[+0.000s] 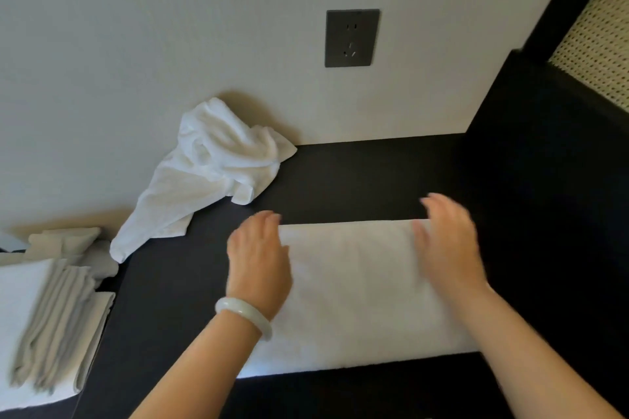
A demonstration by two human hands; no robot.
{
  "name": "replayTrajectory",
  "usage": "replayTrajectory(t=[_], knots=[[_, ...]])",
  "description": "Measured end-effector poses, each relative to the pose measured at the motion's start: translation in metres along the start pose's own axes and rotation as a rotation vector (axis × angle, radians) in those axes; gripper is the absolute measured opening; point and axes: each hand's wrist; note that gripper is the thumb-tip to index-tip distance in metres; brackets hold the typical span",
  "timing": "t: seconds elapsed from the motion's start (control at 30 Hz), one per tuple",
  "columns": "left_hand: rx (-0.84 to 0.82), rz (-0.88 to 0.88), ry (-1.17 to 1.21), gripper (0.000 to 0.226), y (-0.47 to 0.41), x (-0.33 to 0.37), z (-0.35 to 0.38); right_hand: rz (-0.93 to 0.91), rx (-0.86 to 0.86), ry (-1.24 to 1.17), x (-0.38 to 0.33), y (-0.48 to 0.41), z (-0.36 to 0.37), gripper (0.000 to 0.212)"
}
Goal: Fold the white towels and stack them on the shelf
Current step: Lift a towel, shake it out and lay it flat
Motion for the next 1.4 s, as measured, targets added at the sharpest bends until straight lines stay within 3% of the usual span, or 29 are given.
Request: replayTrajectory(t=[0.07, 0.13, 0.23, 0.4, 0.47, 0.53, 0.63, 0.73, 0.83, 0.97, 1.03, 1.13, 1.2, 1.3, 1.4], knots=[[-0.202, 0.134, -0.038, 0.054, 0.011, 0.023, 0.018, -0.228, -0.205, -0.093, -0.04, 0.026, 0.0, 0.048], [-0.377, 0.089, -0.073, 0.058, 0.021, 0.027, 0.04, -0.419, -0.402, -0.036, -0.065, 0.049, 0.013, 0.055], [-0.435, 0.023, -0.133, 0.057, 0.026, 0.016, 0.054, -0.517, -0.445, 0.125, -0.042, 0.047, 0.027, 0.059], [-0.423, 0.002, -0.144, 0.057, 0.026, 0.016, 0.059, -0.25, -0.47, 0.266, 0.041, 0.007, 0.022, 0.074], [-0.432, 0.005, -0.141, 0.058, 0.026, 0.014, 0.059, -0.158, -0.527, 0.339, 0.051, -0.005, 0.014, 0.078], [-0.428, -0.001, -0.139, 0.058, 0.026, 0.013, 0.06, -0.066, -0.456, 0.432, 0.037, -0.009, 0.011, 0.072], [-0.426, -0.014, -0.131, 0.058, 0.025, 0.015, 0.061, -0.205, -0.329, 0.274, -0.021, 0.013, 0.01, 0.073], [-0.424, -0.004, -0.144, 0.058, 0.026, 0.013, 0.062, -0.479, -0.461, 0.172, -0.039, 0.063, 0.017, 0.073], [-0.411, -0.003, -0.13, 0.058, 0.025, 0.013, 0.063, -0.29, -0.487, 0.196, 0.027, 0.071, 0.005, 0.067], [-0.413, 0.004, -0.137, 0.056, 0.026, 0.012, 0.063, 0.094, -0.483, 0.43, 0.092, 0.055, -0.022, 0.083], [-0.41, 0.001, -0.128, 0.056, 0.026, 0.012, 0.063, 0.065, -0.338, 0.409, 0.072, 0.052, -0.022, 0.077], [-0.412, -0.002, -0.123, 0.056, 0.026, 0.011, 0.063, -0.181, -0.216, 0.148, -0.001, 0.063, -0.01, 0.065], [-0.412, -0.003, -0.115, 0.057, 0.026, 0.011, 0.063, -0.375, -0.326, 0.14, -0.038, 0.077, 0.007, 0.066], [-0.407, 0.007, -0.11, 0.057, 0.027, 0.01, 0.062, -0.3, -0.439, 0.178, -0.018, 0.075, 0.012, 0.063], [-0.407, 0.011, -0.128, 0.057, 0.028, 0.011, 0.062, -0.052, -0.453, 0.32, 0.03, 0.063, -0.001, 0.066]])
Point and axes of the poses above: each hand's wrist, its own y-axis away from the middle knuckle, its own z-axis out of the palm, x = y × z, and after that the axes turned 13 degrees about y, right-handed
